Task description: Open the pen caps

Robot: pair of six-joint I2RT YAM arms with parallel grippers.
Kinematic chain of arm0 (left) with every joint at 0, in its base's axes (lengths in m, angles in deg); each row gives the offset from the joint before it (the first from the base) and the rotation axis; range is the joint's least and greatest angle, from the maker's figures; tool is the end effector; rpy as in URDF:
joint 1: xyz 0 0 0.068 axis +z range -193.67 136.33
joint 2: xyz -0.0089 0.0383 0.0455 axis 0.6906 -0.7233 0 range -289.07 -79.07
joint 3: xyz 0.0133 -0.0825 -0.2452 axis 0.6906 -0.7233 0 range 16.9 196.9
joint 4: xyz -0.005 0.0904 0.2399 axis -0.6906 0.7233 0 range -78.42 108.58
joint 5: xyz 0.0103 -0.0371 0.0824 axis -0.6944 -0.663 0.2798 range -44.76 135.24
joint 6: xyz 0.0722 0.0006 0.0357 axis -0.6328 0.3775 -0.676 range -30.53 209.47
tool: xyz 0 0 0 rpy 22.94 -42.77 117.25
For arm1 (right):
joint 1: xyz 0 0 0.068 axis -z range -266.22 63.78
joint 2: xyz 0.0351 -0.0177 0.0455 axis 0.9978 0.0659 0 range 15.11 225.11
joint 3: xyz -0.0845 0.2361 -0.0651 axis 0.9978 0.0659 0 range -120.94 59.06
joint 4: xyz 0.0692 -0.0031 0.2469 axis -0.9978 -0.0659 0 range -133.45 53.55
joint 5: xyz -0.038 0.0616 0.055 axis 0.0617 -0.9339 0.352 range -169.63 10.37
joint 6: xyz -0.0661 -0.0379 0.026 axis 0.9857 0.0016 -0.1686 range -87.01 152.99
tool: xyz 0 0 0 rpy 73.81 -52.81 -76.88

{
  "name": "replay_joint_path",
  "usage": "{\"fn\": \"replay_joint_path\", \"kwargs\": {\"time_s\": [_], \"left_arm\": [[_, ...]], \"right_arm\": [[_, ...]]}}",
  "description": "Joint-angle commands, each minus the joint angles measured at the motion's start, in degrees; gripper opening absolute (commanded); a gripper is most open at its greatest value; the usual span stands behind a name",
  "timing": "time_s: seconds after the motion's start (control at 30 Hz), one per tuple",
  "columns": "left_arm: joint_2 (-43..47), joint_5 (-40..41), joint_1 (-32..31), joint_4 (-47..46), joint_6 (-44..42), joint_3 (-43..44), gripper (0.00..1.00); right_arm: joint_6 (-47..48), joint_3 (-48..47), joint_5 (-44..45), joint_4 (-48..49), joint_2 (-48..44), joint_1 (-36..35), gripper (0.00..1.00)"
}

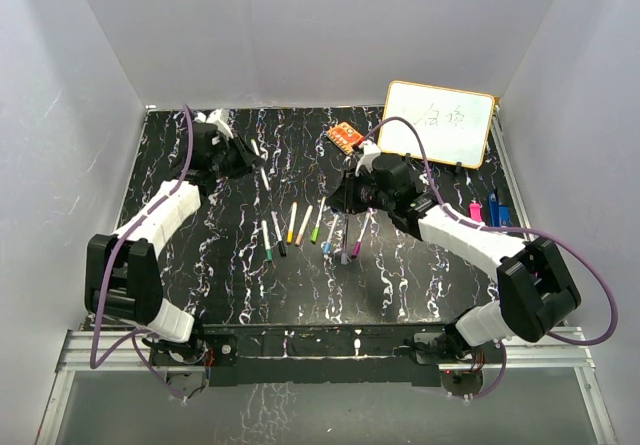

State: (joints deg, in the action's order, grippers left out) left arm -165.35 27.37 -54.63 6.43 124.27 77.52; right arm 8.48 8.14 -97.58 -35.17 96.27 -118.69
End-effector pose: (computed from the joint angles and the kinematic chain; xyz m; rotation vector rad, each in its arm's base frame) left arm 0.3662 -0.0928 0.2638 -0.1988 1.9918 -0.8249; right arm 0.2765 0.2015 0.2236 -0.3530 2.1571 0.9140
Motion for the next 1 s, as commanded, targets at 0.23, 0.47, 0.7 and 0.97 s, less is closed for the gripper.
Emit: {"fn": "replay_joint_path", "kwargs": {"time_s": [0.23, 0.47, 0.7, 0.97], "left_arm": [[-6.78, 3.27, 0.16, 18.83, -8.41, 4.12, 0.0], [-10.3, 10.26, 0.18, 20.82, -9.25, 6.32, 0.0], [-14.02, 13.44, 0.39, 21.95, -10.12, 10.14, 0.0], [-17.81, 17.81, 0.4, 24.42, -12.1, 15.01, 0.0]], "right_arm": [[1.57, -4.57, 5.43, -1.36, -0.17, 0.3, 0.0], [1.57, -2.8, 6.35, -1.28, -0.93, 0.32, 0.0], [1.69, -3.02, 5.67, -1.75, -1.03, 0.35, 0.0], [1.59, -1.43, 7.48, -1.95, -3.15, 0.31, 0.0]]}}
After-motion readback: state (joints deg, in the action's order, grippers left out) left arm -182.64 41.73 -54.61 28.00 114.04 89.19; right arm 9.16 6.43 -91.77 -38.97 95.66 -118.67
